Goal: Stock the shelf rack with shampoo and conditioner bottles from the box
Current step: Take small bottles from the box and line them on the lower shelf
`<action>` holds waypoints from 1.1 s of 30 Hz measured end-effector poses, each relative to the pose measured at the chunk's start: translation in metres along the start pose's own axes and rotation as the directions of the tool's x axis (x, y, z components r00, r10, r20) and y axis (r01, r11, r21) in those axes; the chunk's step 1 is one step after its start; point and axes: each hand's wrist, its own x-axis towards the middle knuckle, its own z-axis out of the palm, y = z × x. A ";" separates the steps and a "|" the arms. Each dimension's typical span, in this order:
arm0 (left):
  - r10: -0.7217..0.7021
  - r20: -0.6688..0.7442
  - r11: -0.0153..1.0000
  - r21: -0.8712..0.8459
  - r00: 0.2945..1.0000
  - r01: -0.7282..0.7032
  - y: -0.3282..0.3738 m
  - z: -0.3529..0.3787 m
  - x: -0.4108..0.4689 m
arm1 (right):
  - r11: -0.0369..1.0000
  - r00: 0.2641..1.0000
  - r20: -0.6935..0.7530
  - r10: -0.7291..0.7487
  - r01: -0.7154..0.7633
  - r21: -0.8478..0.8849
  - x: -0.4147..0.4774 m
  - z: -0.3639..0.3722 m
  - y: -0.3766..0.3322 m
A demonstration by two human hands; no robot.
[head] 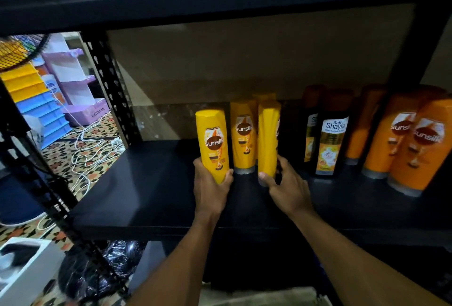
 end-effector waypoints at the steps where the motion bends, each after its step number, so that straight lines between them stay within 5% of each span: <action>1: 0.003 -0.003 1.000 0.001 1.000 -0.003 -0.001 0.000 0.000 | 1.000 1.000 -0.004 -0.007 0.007 -0.018 0.001 0.001 -0.001; 13: -0.066 -0.006 0.998 -0.010 0.998 0.066 -0.005 0.010 0.030 | 0.991 0.998 -0.017 -0.057 0.055 -0.120 0.003 0.003 -0.003; 33: -0.110 0.215 0.976 0.206 0.970 0.065 -0.017 0.024 0.066 | 0.988 0.996 -0.064 -0.055 0.045 -0.144 0.009 0.009 0.002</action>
